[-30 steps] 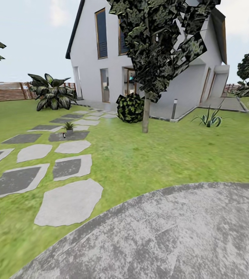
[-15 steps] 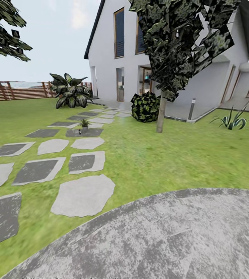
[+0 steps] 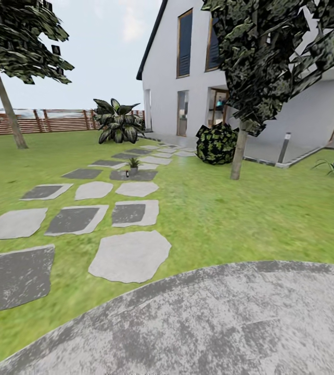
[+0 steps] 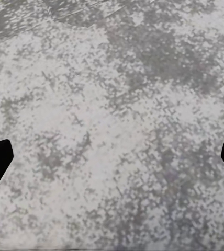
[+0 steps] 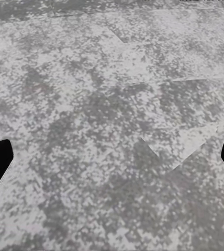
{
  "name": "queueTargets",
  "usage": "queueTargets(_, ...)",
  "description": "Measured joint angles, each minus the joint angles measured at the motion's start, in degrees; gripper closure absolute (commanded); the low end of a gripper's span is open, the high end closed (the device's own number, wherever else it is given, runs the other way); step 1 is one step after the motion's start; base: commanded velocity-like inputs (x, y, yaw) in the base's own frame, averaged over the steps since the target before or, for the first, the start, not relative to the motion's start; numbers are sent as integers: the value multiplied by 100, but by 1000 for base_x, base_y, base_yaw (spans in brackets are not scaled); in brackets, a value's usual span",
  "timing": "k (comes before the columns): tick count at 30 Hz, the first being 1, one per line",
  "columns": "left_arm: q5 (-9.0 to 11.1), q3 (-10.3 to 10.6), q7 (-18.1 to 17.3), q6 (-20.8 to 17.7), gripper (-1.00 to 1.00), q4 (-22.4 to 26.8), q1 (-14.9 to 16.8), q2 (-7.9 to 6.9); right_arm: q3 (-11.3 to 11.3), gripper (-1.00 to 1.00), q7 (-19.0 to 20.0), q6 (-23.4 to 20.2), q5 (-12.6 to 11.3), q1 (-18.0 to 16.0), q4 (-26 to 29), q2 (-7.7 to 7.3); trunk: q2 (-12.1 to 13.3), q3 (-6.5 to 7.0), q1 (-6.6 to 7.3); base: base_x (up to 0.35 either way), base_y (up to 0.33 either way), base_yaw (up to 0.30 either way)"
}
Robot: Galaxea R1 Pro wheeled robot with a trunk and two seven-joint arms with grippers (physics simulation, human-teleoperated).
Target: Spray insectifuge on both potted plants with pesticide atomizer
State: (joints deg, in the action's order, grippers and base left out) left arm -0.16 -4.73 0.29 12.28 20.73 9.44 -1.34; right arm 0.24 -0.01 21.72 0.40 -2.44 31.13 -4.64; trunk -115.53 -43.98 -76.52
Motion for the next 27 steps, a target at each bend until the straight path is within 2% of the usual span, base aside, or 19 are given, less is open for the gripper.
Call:
queueTargets(19, 0, 0, 3, 0, -100, 8, 0, 0, 0, -100, 5, 0, 0, 2, -5, 0, -762, -341, -417, 0, 0, 271)
queueTargets(27, 0, 0, 2, -3, -100, 9, 0, 0, 0, -100, 9, 0, 0, 1, 0, 0, -764, -359, -418, 0, 0, 261)
